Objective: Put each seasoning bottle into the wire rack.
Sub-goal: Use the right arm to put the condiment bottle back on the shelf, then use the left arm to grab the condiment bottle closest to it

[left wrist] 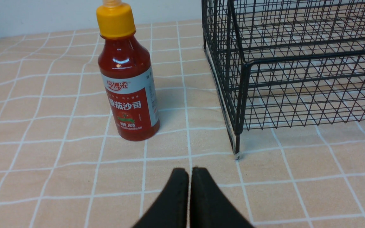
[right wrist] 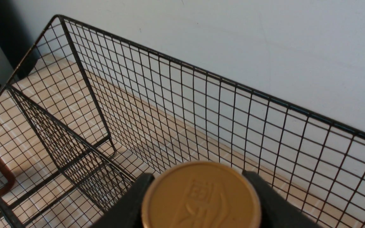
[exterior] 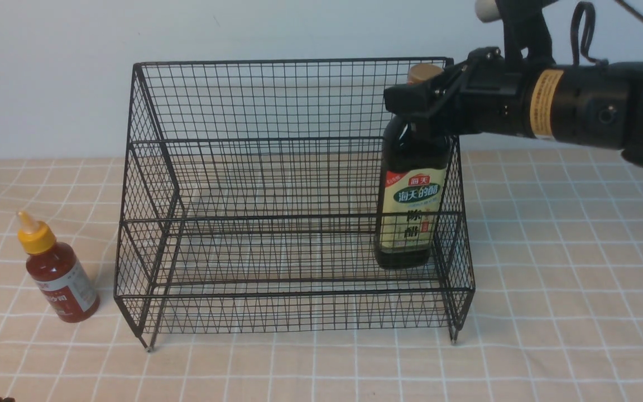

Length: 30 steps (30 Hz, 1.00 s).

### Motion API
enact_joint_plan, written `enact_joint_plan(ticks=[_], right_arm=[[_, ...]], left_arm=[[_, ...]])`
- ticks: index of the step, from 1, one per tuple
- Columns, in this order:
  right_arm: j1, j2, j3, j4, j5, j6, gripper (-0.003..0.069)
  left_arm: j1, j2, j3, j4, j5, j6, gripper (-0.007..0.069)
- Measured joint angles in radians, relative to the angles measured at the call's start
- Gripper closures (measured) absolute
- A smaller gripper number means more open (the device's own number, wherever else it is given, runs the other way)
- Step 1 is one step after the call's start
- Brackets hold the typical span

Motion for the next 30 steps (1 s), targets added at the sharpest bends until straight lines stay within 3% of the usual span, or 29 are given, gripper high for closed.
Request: enact_joint_plan(ticks=[14,18,21,27,28,29,30], right_arm=[[0.0,-0.211,-0.004,-0.118,-0.019,0.07,0.0287],[0.0,-0.295,-0.006,-0.238,0.002,0.053,0.0294],[0.0,-0.353,-0.006,-0.271,0.092,-0.051,0.034],[0.0,-0.436,-0.008,-0.266,0.428,-0.295,0.055],[0.0,-0.443,-0.008,-0.238,0.578,-0.378,0.0615],[0.0,-0.443,-0.009,-0.207,0.633,-0.412,0.0635],[0.0,-0.442,-0.009,-0.097,0.783,-0.465,0.0656]], left_arm=[[0.0,0.0,0.0,0.0,0.0,0.0,0.0631],[0.0,0.0,0.0,0.0,0.0,0.0,0.0631],[0.0,0.0,0.0,0.0,0.0,0.0,0.0631],[0.0,0.0,0.0,0.0,0.0,0.0,0.0631],[0.0,0.0,0.0,0.0,0.0,0.0,0.0631],[0.0,0.0,0.0,0.0,0.0,0.0,0.0631],[0.0,0.0,0.0,0.0,0.0,0.0,0.0631]])
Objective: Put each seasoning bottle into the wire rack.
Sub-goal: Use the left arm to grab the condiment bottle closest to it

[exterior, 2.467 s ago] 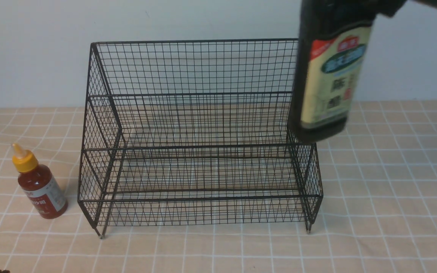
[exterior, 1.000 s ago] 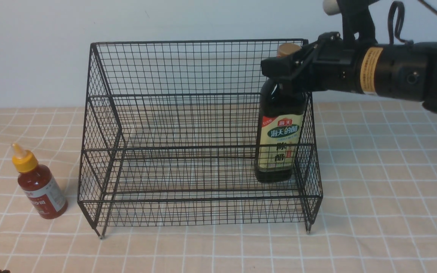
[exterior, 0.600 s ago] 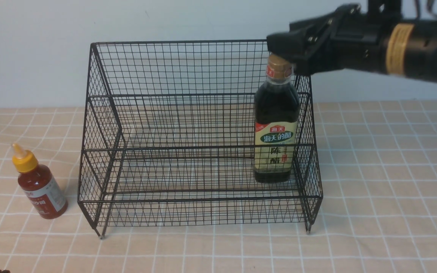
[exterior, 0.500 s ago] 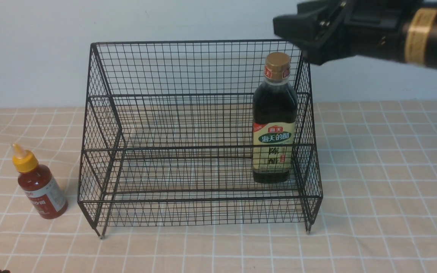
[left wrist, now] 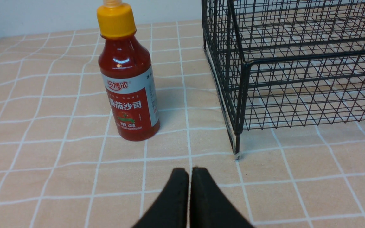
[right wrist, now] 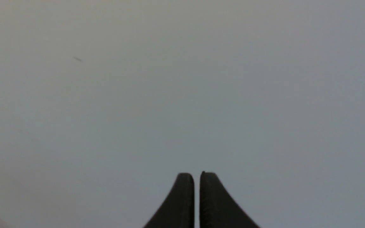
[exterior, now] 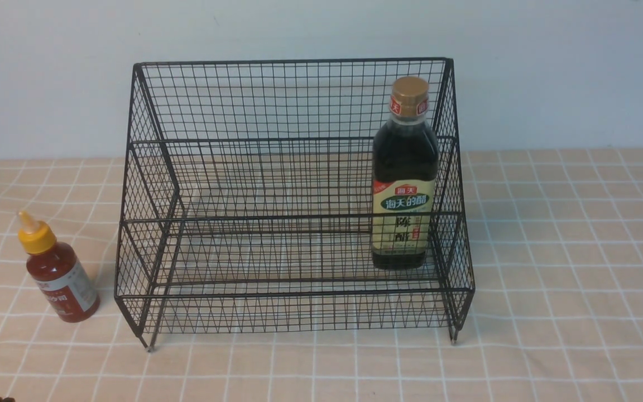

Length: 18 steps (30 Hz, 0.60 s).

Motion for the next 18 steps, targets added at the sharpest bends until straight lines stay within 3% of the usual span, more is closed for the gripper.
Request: enact_joint_plan(ticks=[1,3,7,8,9,10,11,13,18], right_arm=[[0.0,0.0,0.0,0.0,0.019,-0.007,0.0659],[0.0,0.0,-0.001,0.274,0.236,-0.109,0.067],[-0.001,0.0,-0.001,0.718,0.417,-0.334,0.0671],[-0.001,0.001,0.0,0.933,0.442,-0.468,0.0671],[-0.001,0.001,0.0,1.024,0.446,-0.528,0.0671],[-0.001,0.001,0.0,1.275,0.435,-0.705,0.0671],[-0.001,0.001,0.0,1.301,0.433,-0.723,0.0671],[0.0,-0.018,0.0,1.597,0.387,-0.941,0.0671],[0.0,-0.107,0.0,1.779,0.302,-1.054,0.0672]], left_arm=[[0.0,0.0,0.0,0.0,0.0,0.0,0.0631],[0.0,0.0,0.0,0.0,0.0,0.0,0.0631],[0.0,0.0,0.0,0.0,0.0,0.0,0.0631],[0.0,0.0,0.0,0.0,0.0,0.0,0.0631],[0.0,0.0,0.0,0.0,0.0,0.0,0.0631],[0.0,0.0,0.0,0.0,0.0,0.0,0.0631],[0.0,0.0,0.0,0.0,0.0,0.0,0.0631],[0.0,0.0,0.0,0.0,0.0,0.0,0.0631],[0.0,0.0,0.0,0.0,0.0,0.0,0.0631]])
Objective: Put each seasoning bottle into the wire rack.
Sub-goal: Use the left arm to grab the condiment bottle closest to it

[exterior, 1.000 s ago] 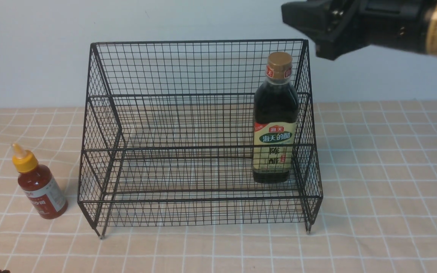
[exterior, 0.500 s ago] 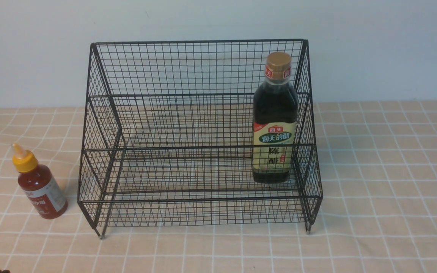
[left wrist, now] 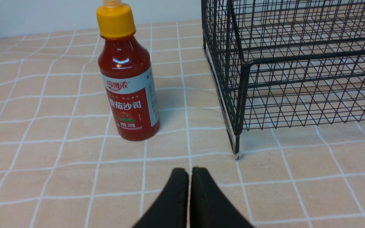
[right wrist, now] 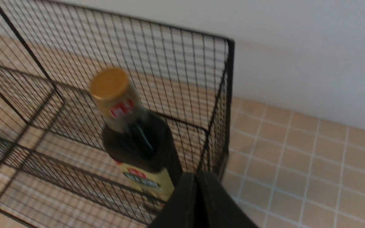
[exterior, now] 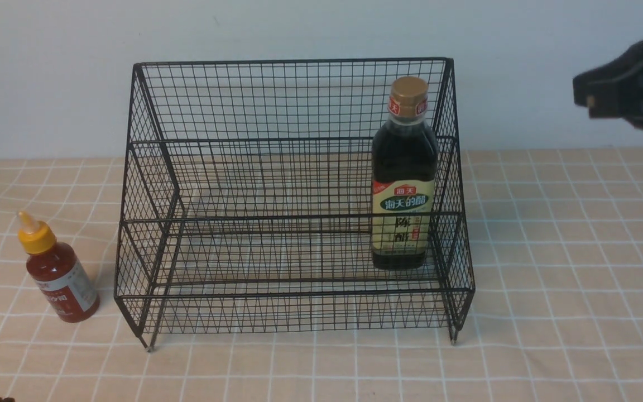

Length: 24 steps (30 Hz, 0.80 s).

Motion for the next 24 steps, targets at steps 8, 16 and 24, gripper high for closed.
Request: enact_joint_plan(ticks=[8,16,24], right_arm=[[0.0,-0.185,-0.001,0.097,-0.159,-0.053,0.0672],[0.0,-0.336,-0.001,0.132,-0.138,-0.09,0.0672],[0.0,-0.369,-0.002,-0.02,-0.182,-0.202,0.0672]], left_arm=[[0.0,0.0,0.0,0.0,0.0,0.0,0.0631],[0.0,0.0,0.0,0.0,0.0,0.0,0.0631],[0.0,0.0,0.0,0.0,0.0,-0.001,0.0631]])
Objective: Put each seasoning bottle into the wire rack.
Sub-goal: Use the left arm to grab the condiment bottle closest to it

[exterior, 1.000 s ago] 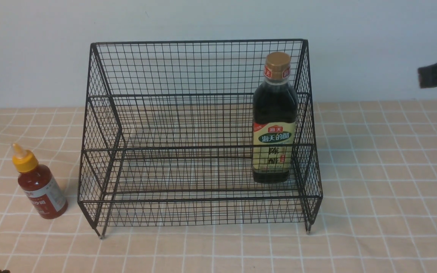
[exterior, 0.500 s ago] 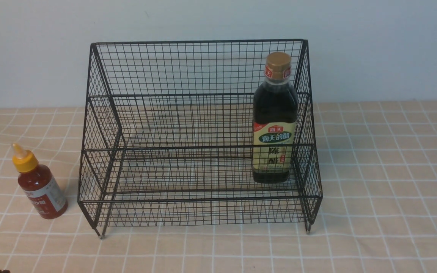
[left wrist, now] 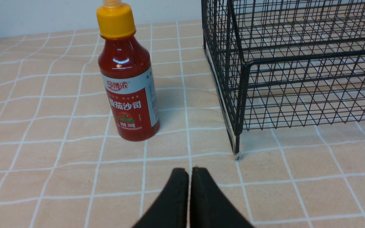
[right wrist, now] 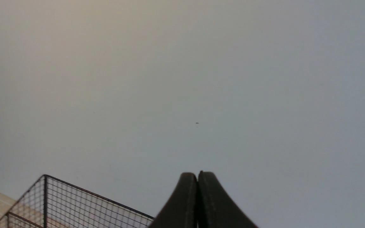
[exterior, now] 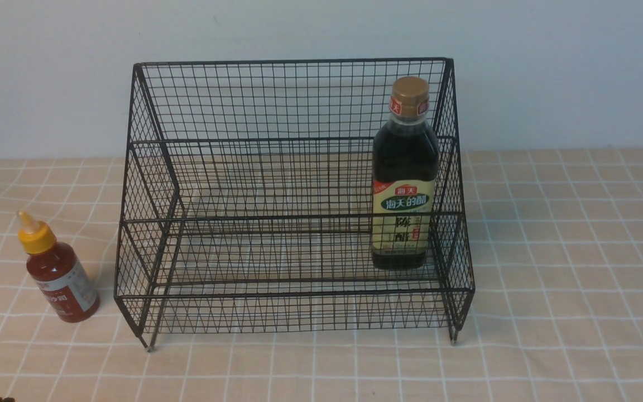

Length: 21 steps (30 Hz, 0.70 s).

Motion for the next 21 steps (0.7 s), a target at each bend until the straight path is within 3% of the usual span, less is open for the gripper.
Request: enact_joint_plan(ticks=[3,13,21], right_arm=[[-0.007,-0.007,0.009,-0.05,0.029,-0.002,0.0672],[-0.196,-0.192,0.338,-0.073,-0.044,-0.007,0.0672],[-0.354,-0.512,0.923,-0.052,-0.117,0.053,0.0672]], left_arm=[[0.0,0.0,0.0,0.0,0.0,0.0,0.0631],[0.0,0.0,0.0,0.0,0.0,0.0,0.0631],[0.0,0.0,0.0,0.0,0.0,0.0,0.0631]])
